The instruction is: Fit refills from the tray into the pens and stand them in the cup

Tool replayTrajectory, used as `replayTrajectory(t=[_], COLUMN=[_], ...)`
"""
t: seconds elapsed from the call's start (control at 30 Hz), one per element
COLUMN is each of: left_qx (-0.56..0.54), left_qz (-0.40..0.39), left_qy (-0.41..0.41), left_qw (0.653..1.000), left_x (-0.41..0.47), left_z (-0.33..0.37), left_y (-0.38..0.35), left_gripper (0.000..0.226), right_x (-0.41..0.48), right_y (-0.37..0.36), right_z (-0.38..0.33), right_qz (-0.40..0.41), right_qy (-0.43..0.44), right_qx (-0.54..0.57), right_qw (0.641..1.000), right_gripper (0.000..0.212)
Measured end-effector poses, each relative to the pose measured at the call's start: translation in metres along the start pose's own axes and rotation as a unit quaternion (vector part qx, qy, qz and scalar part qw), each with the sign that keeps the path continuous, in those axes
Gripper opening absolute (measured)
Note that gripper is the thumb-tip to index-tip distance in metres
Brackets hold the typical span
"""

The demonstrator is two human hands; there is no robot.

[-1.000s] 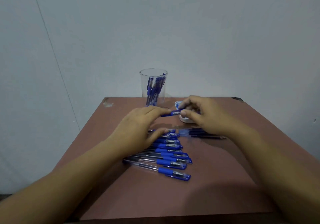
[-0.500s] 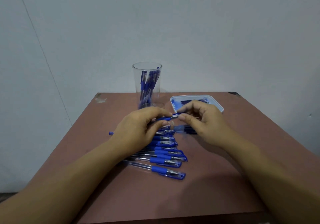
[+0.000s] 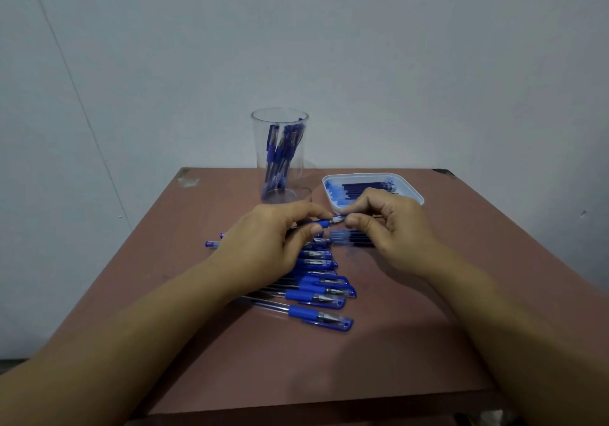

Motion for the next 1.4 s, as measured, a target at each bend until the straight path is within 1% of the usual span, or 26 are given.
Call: replayTrajectory(t=[0.1, 0.2, 0.27, 0.37, 0.5, 0.63, 0.77, 0.93, 1.07, 1.13, 1.17, 1.23, 1.3, 1.33, 1.4], left_qx=[-0.03, -0.054, -0.058, -0.033, -0.036, -0.032, -0.024, -0.028, -0.03, -0.033, -0.034, -0.036, -0.038, -0.036, -0.031], left_qz=[-0.011, -0.036, -0.026, 0.0, 0.006, 0.005, 0.004, 0.0, 0.0, 0.003, 0.005, 0.005, 0.002, 0.001, 0.004], left_qy=[0.007, 0.036, 0.039, 0.033, 0.024, 0.026, 0.035, 0.035, 0.031, 0.027, 0.025, 0.018, 0.01, 0.004, -0.01], left_qw=[0.999, 0.997, 0.997, 0.999, 0.999, 0.999, 0.999, 0.999, 0.999, 0.999, 0.999, 0.999, 0.999, 0.999, 0.999], left_x=[-0.001, -0.006, -0.008, -0.004, -0.001, -0.003, -0.003, -0.003, -0.003, -0.003, -0.003, -0.002, -0.002, -0.002, -0.002], left_z=[0.001, -0.009, -0.014, -0.017, -0.017, -0.025, -0.029, -0.027, -0.027, -0.027, -0.026, -0.024, -0.021, -0.02, -0.017], left_y=[-0.003, -0.005, 0.0, 0.007, 0.01, 0.014, 0.015, 0.015, 0.014, 0.014, 0.014, 0.013, 0.012, 0.012, 0.013], left_gripper=[0.026, 0.027, 0.027, 0.027, 0.038, 0.029, 0.02, 0.017, 0.017, 0.017, 0.017, 0.019, 0.02, 0.02, 0.022], right_x=[-0.001, 0.0, -0.001, -0.002, -0.004, -0.008, -0.012, -0.021, -0.023, -0.022, -0.019, -0.012, -0.008, -0.007, -0.006], right_y=[0.004, 0.02, 0.024, 0.02, 0.016, 0.016, 0.013, 0.001, -0.001, 0.0, 0.002, 0.005, 0.005, 0.002, -0.005], right_z=[0.0, 0.003, 0.005, 0.009, 0.01, 0.015, 0.017, 0.031, 0.033, 0.032, 0.029, 0.017, 0.003, -0.002, -0.007], right_qz=[0.003, 0.014, -0.002, -0.012, -0.031, -0.055, -0.12, -0.226, -0.252, -0.237, -0.211, -0.128, -0.049, -0.03, -0.026], right_qy=[0.005, 0.001, -0.013, -0.033, -0.042, -0.06, -0.091, -0.156, -0.151, -0.13, -0.108, -0.037, 0.024, 0.043, 0.066], right_qx=[-0.007, 0.009, 0.015, 0.012, 0.001, -0.007, -0.003, -0.036, -0.078, -0.093, -0.096, -0.102, -0.084, -0.071, -0.067], right_qw=[1.0, 1.0, 1.0, 0.999, 0.999, 0.997, 0.989, 0.961, 0.953, 0.958, 0.967, 0.986, 0.995, 0.996, 0.995], right_gripper=[0.03, 0.034, 0.026, 0.017, 0.015, 0.015, 0.015, 0.011, 0.009, 0.008, 0.008, 0.008, 0.008, 0.011, 0.018])
Point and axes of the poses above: each hand's wrist, its own x-axis towards the middle knuckle, its own y-axis out of the back of the hand, z = x × y, the point moved 8 cm from there along x, towards the middle knuckle, and after that the axes turned 1 degree about -y, right-handed, at the moved point
